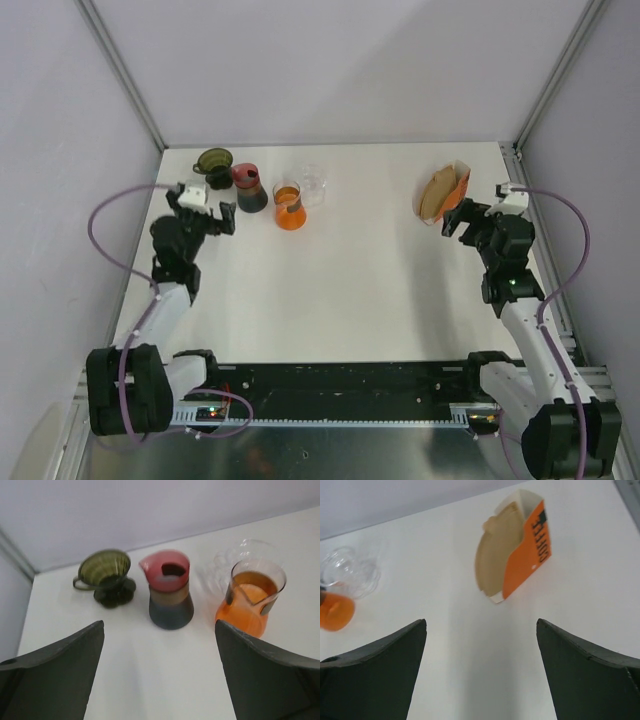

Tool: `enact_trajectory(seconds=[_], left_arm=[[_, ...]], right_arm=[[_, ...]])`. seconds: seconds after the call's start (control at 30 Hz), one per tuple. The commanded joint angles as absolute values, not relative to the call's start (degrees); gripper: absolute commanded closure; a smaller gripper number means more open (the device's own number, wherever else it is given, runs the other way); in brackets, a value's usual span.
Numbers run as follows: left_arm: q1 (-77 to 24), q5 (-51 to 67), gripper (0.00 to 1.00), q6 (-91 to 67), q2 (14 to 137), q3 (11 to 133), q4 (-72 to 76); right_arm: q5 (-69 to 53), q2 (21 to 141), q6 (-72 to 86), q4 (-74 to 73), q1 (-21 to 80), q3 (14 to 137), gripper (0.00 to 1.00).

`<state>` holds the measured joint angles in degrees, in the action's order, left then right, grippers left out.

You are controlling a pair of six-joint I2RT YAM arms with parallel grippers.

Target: Place the coffee filter in the dripper

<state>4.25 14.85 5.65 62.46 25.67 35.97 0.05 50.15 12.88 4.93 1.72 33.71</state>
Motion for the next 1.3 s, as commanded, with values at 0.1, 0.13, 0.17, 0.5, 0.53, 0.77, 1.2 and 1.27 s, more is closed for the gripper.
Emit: enact_trajectory(seconds=[0.1,0.13,0.17,0.5,0.53,0.77,1.2,1.27], left_arm=[[3.45,28.66,0.14,12.92,65.99,52.24,-7.9],[2.69,27.78,0.16,12.88,67.76,54.82,-10.63],[2.01,26.81,0.18,13.03,68.99,57.51,-12.3],[-4.04,8.57,0.42,9.22,87.44,76.97,-15.39],[-4.09,7.71,0.42,8.7,89.6,79.27,-15.25],[-3.96,4.52,0.48,8.15,101.26,90.97,-15.12],[-2.13,9.48,0.49,7.76,113.54,97.88,-17.1],[-2.11,9.99,0.49,8.25,114.32,98.01,-17.55]], right_arm=[[-6.12,50.82,14.51,-9.16,6.46,41.76,0.04],[-6.4,51.21,14.55,-9.02,7.36,42.02,0.04],[-6.5,51.57,14.44,-8.77,8.03,42.19,0.04],[-5.63,53.21,10.7,-10.6,11.47,42.75,0.01],[-5.41,53.06,10.14,-11.14,11.63,42.73,0.01],[-3.26,52.86,7.26,-14.11,12.02,42.8,0.01],[-1.57,55.61,5.43,-14.98,12.16,42.77,0.01],[-1.38,56.13,5.38,-14.88,12.09,42.77,0.01]])
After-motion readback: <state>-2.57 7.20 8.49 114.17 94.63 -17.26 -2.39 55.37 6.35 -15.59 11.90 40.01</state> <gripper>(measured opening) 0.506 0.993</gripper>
